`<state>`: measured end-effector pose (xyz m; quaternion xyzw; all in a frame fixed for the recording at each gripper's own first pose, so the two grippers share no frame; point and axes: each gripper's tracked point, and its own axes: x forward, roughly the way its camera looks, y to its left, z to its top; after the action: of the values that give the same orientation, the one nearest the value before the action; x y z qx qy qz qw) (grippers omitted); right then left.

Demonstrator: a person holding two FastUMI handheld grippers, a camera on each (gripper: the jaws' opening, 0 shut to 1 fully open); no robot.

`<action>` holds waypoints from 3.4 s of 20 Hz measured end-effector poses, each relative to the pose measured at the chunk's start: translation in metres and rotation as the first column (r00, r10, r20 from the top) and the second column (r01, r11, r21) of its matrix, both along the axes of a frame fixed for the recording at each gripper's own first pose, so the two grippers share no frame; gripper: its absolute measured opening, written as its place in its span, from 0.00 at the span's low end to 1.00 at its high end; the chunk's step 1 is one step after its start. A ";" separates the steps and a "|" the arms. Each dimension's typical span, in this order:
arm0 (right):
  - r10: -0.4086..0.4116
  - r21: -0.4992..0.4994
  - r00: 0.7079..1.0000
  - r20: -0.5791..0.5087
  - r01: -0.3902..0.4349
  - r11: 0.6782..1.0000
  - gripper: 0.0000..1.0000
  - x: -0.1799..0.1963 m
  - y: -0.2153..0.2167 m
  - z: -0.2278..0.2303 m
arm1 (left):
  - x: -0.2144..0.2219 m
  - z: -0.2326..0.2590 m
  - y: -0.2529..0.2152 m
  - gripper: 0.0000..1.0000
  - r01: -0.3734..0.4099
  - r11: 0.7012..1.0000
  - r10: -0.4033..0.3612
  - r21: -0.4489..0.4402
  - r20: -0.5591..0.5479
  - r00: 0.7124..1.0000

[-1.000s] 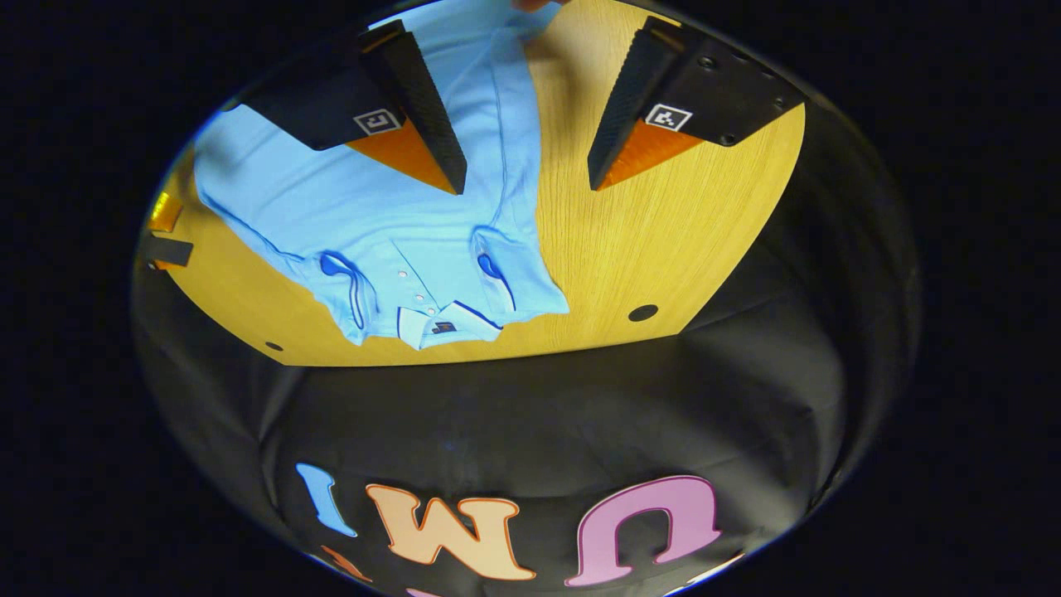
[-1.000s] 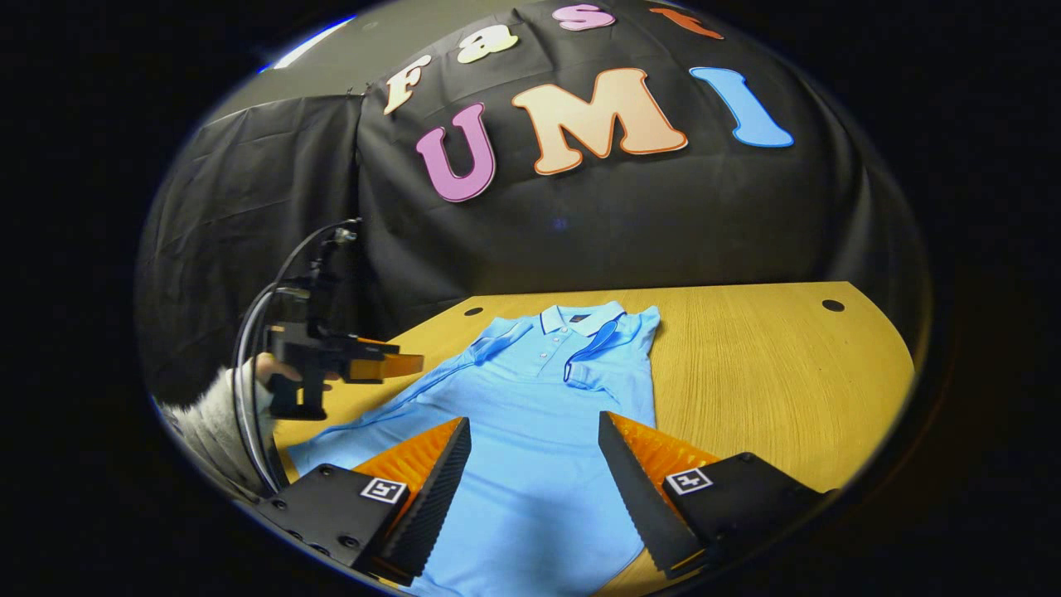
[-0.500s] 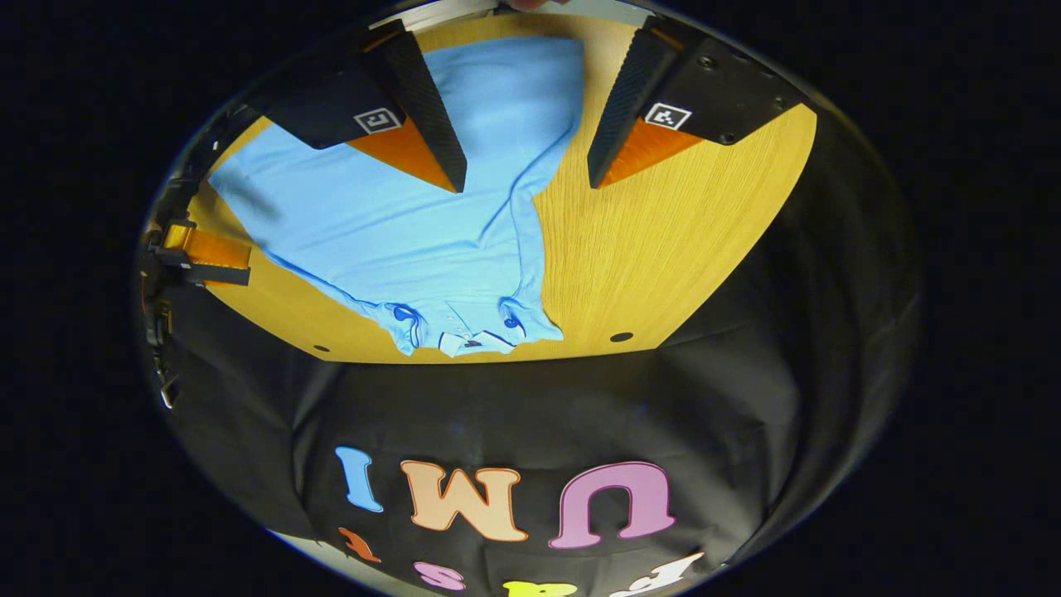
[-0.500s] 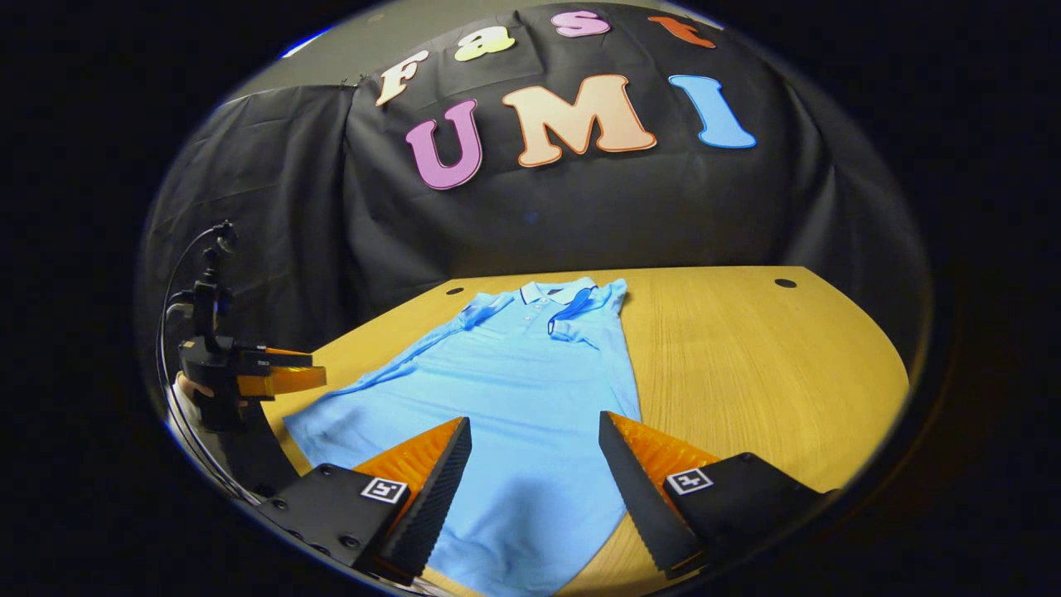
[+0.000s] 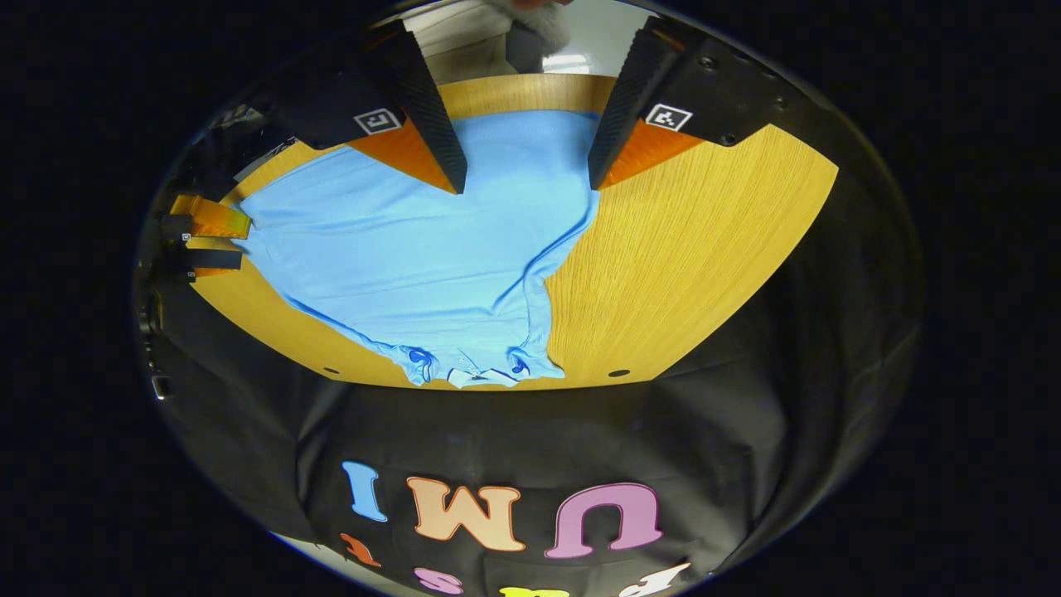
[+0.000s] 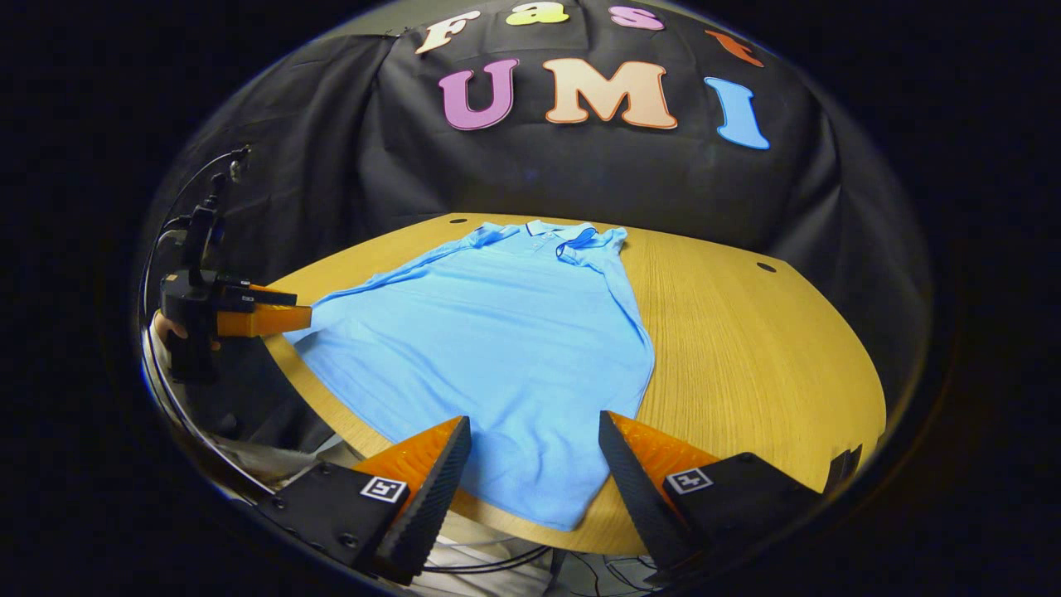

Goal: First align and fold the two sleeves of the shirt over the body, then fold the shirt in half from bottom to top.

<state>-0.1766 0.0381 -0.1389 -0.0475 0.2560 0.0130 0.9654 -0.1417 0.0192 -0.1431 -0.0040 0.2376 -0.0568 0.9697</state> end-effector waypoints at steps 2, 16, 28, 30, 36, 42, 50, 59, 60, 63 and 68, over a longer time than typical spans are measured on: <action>0.003 0.001 1.000 -0.006 -0.003 1.000 0.92 0.001 0.002 -0.005 | -0.003 -0.008 0.000 0.91 -0.003 1.000 0.003 0.005 -0.015 1.000; 0.087 0.063 0.996 0.031 -0.089 0.994 0.58 0.004 0.021 -0.017 | -0.004 -0.012 -0.025 0.70 0.053 0.999 -0.053 -0.008 0.047 0.997; 0.076 0.057 0.996 0.052 -0.079 0.995 0.03 0.018 0.027 -0.014 | 0.001 -0.008 -0.035 0.00 0.080 0.997 -0.079 0.003 0.091 0.993; 0.069 0.048 0.995 0.072 -0.073 0.996 0.02 0.027 0.025 -0.005 | 0.007 -0.001 -0.029 0.00 0.070 0.997 -0.071 0.008 0.100 0.992; 0.051 -0.056 0.988 0.148 -0.043 0.997 0.02 0.078 0.006 0.033 | 0.054 0.038 -0.029 0.00 0.116 0.993 -0.113 -0.008 0.148 0.983; 0.040 -0.086 0.986 0.164 -0.026 0.996 0.03 0.151 -0.013 0.067 | 0.132 0.084 -0.022 0.00 0.127 0.990 -0.113 -0.064 0.180 0.977; 0.000 -0.181 0.986 0.168 0.031 0.983 0.02 0.268 -0.049 0.101 | 0.239 0.135 -0.016 0.00 0.119 0.989 -0.097 -0.087 0.223 0.970; -0.080 -0.289 0.986 0.147 0.120 0.950 0.02 0.410 -0.098 0.108 | 0.382 0.148 -0.013 0.00 0.043 0.998 -0.033 -0.039 0.241 0.970; -0.091 -0.289 0.987 0.131 0.126 0.949 0.01 0.423 -0.104 0.099 | 0.398 0.142 -0.013 0.00 0.037 0.999 -0.029 -0.030 0.232 0.972; -0.122 -0.277 0.990 0.072 0.137 0.951 0.02 0.455 -0.120 0.068 | 0.435 0.128 -0.010 0.00 0.025 0.999 -0.030 0.024 0.206 0.978; -0.140 -0.284 0.989 0.051 0.149 0.947 0.01 0.472 -0.141 0.038 | 0.468 0.101 -0.017 0.00 0.034 0.997 -0.044 0.062 0.171 0.984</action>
<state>0.2953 -0.1034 -0.1013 -0.1683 0.2435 -0.0957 0.9504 0.3265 0.0019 -0.0426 0.0344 0.1543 -0.0689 0.9850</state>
